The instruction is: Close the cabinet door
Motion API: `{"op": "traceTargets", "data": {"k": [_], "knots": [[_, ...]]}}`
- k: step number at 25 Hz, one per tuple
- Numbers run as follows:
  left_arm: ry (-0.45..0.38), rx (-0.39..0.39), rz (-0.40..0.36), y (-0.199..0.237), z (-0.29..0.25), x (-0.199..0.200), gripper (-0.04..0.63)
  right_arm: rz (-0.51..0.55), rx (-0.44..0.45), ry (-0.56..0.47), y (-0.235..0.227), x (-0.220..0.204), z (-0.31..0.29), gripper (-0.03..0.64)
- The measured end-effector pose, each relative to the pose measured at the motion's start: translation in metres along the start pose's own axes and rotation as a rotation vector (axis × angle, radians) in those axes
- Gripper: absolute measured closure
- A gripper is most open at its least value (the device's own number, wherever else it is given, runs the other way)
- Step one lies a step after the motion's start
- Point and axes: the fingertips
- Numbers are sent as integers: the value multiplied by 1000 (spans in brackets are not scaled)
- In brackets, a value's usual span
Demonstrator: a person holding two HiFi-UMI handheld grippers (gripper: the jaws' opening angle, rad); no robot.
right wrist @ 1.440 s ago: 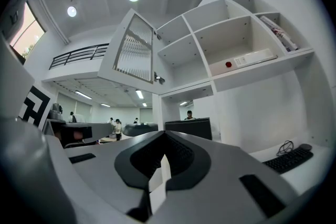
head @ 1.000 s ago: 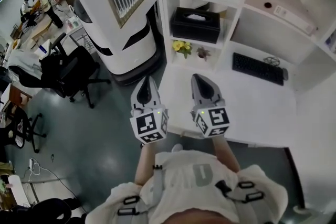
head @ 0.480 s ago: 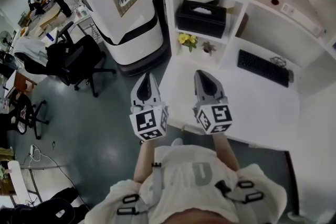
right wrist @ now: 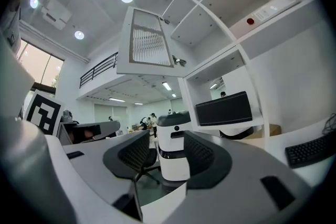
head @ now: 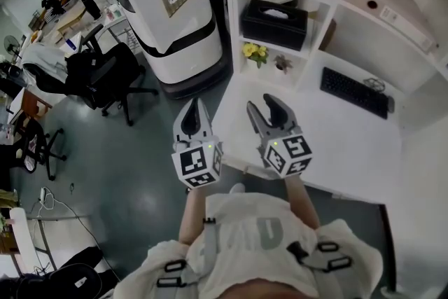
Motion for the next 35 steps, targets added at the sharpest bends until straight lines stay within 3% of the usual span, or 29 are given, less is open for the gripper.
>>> {"op": "traceTargets", "data": {"k": [3,5,18,24,35], "knots": [[1,16,1,6,3,-1,591,-24,-15,17,-2,-7,-7,303],[5,21,0,8,4,-2,591,-23,-9,44,-1,-14,-11,261],[15,49,-5,22,15,-3,591,-9,61,63,24,-13,-19,253],[15,76,-10,31,22,2,591,-21,137,-82,43,56,-34,253],[-11,161,-21,58,34,21,591,139,375,-311,129,197,-64,253]]}}
Point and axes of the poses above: the fingertips, and each gripper's own axes: z backward along the fingers, y to its left, x out of its top, and after that the axes turned 4 degrees about x, right-handed
